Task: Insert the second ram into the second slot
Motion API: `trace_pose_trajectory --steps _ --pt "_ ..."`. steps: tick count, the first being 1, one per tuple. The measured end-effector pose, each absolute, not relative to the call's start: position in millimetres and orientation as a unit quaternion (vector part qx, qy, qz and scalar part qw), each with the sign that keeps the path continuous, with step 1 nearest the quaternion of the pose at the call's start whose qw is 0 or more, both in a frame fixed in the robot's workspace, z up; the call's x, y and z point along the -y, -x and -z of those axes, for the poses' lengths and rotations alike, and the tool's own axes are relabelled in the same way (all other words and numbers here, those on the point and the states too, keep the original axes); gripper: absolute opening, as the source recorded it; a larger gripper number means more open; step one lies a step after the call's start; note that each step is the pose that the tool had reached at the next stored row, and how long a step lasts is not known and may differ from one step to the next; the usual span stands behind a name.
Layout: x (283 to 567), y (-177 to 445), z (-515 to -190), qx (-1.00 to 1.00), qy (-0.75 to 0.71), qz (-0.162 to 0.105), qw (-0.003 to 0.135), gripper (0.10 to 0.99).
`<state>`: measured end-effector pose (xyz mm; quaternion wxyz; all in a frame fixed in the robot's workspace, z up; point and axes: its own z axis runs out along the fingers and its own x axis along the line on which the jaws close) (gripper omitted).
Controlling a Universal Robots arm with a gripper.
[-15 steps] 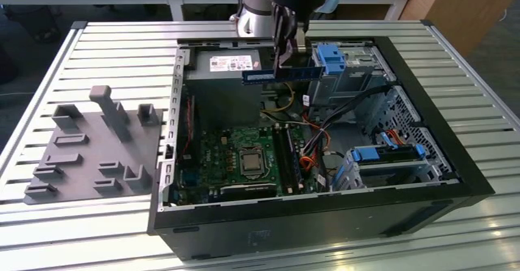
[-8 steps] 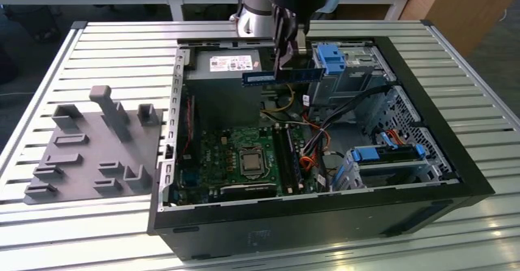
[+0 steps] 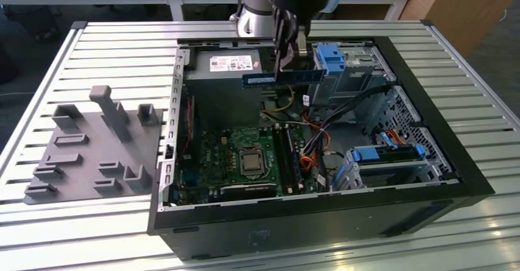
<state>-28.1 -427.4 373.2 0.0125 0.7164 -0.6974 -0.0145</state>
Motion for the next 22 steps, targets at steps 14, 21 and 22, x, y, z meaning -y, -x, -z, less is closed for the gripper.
trace_pose_trajectory --steps 14,21,22 --pt "432.4 28.1 -372.9 0.697 -0.716 0.015 0.012 0.137" --pt "434.2 28.1 -372.9 0.697 -0.716 0.014 0.012 0.137" --pt "434.6 28.0 -372.9 0.697 -0.716 0.014 0.012 0.137"
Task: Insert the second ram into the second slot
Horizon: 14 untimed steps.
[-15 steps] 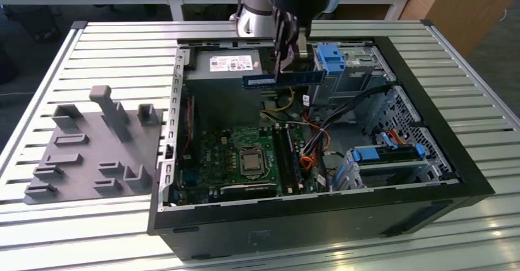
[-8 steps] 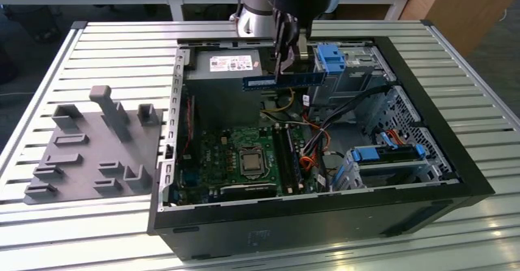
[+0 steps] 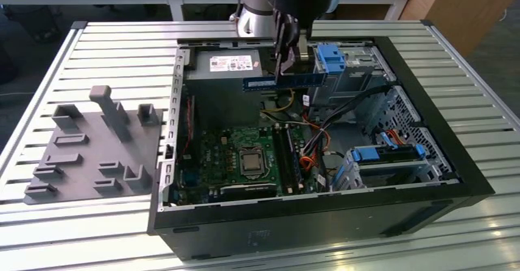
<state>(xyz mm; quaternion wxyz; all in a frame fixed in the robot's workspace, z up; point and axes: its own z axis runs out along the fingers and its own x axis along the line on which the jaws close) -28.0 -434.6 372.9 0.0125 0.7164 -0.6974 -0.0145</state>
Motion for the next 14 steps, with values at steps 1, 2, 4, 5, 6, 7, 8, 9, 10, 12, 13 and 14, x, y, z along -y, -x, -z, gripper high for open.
trace_pose_trajectory --steps 1,2,4,5,6,7,8,9,10,12,13,14 --pt "434.8 28.0 -372.9 0.697 -0.716 0.014 0.012 0.137" --pt "435.0 28.0 -372.8 0.697 -0.716 0.015 0.012 0.137" --pt "435.3 28.0 -372.8 0.697 -0.716 0.015 0.012 0.137" --pt "435.6 28.0 -372.8 0.697 -0.716 0.015 0.012 0.137" --pt "435.7 28.0 -372.7 0.697 -0.716 0.014 0.012 0.137" --pt "435.9 28.1 -372.7 0.697 -0.716 0.015 0.012 0.137" --pt "436.1 28.0 -372.7 0.697 -0.716 0.015 0.012 0.137" --pt "436.3 28.1 -372.6 0.697 -0.716 0.015 0.013 0.137" --pt "436.4 28.1 -372.6 0.697 -0.716 0.015 0.012 0.137" --pt "436.6 28.0 -372.5 0.697 -0.716 0.015 0.013 0.137" --pt "436.8 28.0 -372.4 0.697 -0.716 0.015 0.013 0.137" --pt "437.4 28.0 -372.3 0.697 -0.716 0.015 0.013 0.137"
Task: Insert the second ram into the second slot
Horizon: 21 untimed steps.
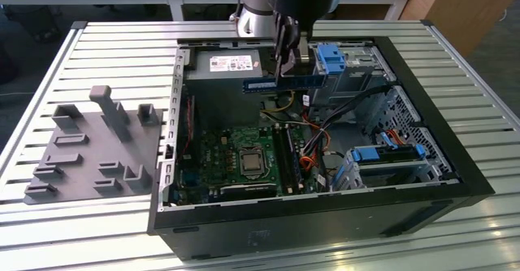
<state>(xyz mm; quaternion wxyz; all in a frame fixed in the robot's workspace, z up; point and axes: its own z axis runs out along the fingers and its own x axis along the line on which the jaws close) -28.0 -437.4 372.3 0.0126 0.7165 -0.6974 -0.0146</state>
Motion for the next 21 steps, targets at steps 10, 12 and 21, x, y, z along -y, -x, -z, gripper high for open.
trace_pose_trajectory --steps 10,12,21 --pt "442.6 28.0 -371.9 0.7 -0.714 0.015 0.013 0.137" --pt "442.8 28.1 -371.8 0.705 -0.709 0.015 0.012 0.137" --pt "442.9 28.1 -371.3 0.723 -0.691 0.015 0.012 0.137"
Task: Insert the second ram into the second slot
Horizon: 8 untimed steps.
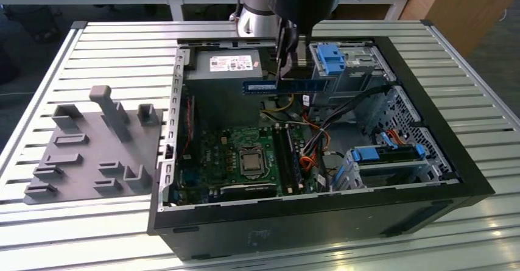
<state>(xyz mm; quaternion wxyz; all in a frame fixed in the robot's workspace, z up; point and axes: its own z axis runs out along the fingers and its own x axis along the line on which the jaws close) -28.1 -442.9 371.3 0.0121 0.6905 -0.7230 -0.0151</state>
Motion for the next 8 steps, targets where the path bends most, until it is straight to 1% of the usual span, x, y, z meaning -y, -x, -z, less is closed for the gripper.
trace_pose_trajectory --steps 8 --pt "442.9 28.1 -370.8 0.733 -0.68 0.015 0.012 0.137"
